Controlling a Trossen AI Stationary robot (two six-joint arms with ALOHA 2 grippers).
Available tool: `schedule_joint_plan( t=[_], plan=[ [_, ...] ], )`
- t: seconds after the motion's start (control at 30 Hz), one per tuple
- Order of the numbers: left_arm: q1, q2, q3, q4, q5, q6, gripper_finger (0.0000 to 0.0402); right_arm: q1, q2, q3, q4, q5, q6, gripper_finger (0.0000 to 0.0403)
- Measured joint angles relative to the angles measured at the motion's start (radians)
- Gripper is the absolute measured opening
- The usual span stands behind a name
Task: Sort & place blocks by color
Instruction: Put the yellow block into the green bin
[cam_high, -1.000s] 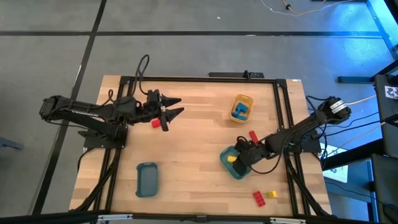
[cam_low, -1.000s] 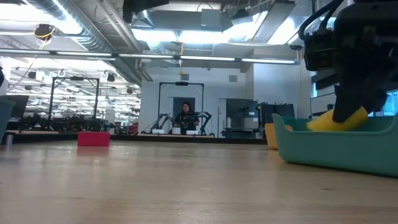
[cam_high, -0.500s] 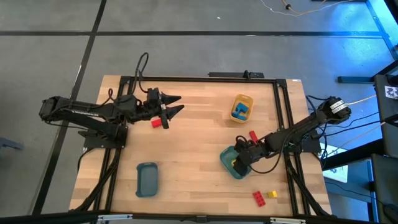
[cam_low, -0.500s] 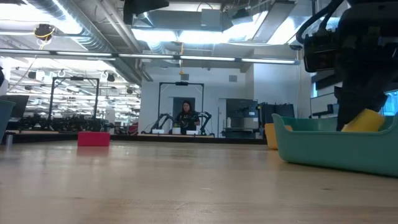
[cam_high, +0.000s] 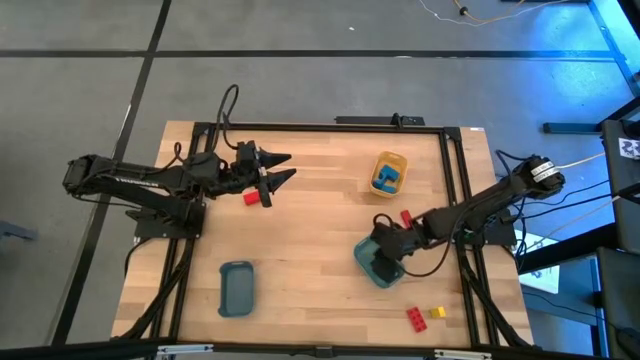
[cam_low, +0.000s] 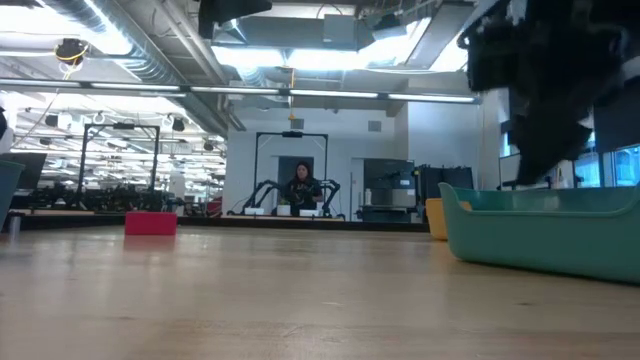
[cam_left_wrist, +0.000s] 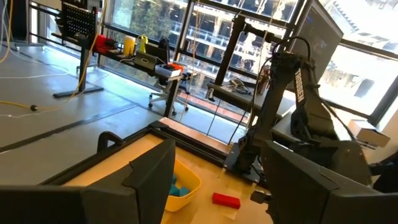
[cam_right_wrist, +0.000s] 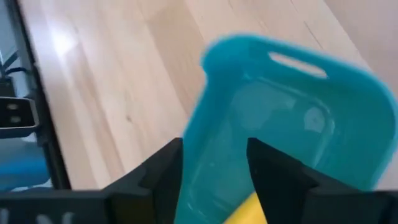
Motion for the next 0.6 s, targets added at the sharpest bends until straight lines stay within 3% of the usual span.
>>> schedule_joint_plan(
  t=[0.33,0.47,0.6],
  plan=[
    [0.0,0.0,0.0,0.002,-0.001,-0.005,0.0231,-0.019,-0.105,0.114,-0.278,-0.07,-0.247,0.0263],
    [0.0,0.0,0.0,0.002,-0.004,-0.006,0.0231,-0.003,-0.205,0.115,-0.314,-0.118,-0.191,0.0266],
    [0.0,0.0,0.0,0.003,-0.008,-0.025,0.0231,0.041,-0.285,0.115,-0.351,-0.179,-0.012,0.0266]
  ],
)
